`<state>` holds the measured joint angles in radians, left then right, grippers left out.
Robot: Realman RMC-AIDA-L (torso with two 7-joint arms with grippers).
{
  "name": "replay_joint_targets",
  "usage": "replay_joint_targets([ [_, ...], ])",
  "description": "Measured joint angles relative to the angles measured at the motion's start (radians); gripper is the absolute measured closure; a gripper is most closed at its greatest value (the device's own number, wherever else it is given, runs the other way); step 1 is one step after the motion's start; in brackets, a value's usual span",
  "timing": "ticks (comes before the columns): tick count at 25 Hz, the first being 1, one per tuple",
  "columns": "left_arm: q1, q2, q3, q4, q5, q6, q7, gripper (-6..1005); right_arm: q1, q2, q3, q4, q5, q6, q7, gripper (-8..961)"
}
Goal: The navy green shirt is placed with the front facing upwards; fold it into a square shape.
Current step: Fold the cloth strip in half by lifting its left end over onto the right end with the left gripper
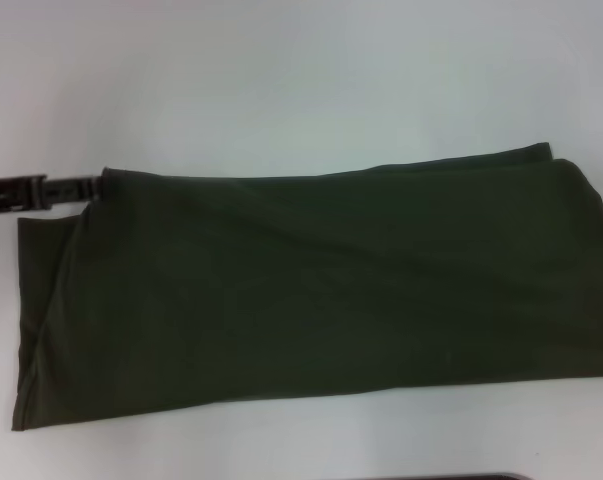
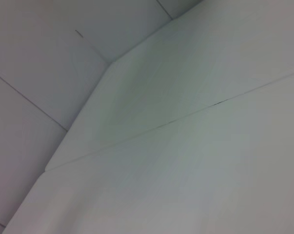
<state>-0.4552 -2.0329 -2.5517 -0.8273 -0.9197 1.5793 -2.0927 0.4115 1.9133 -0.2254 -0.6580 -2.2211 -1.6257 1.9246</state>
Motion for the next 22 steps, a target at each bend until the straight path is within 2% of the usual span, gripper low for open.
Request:
replay_joint_targets([
  [5, 0.020, 0.040, -0.007, 0.004, 0.012, 0.050, -0.010, 218, -0.001, 0.001, -0.003, 0.006, -0.002, -0.001, -0.007, 57],
  [13, 0.069, 0.097, -0.010, 0.022, 0.021, 0.040, -0.032, 217, -0.006, 0.003, -0.003, 0.008, -0.002, -0.002, -0.008, 58],
  [17, 0.077, 0.110, -0.019, 0.045, 0.054, 0.008, -0.032, 217, -0.006, 0.006, -0.003, 0.009, -0.002, -0.002, -0.009, 58],
  [22, 0.084, 0.110, -0.021, 0.056, 0.082, -0.040, -0.032, 217, -0.009, 0.009, -0.003, 0.009, -0.002, -0.004, -0.009, 58],
])
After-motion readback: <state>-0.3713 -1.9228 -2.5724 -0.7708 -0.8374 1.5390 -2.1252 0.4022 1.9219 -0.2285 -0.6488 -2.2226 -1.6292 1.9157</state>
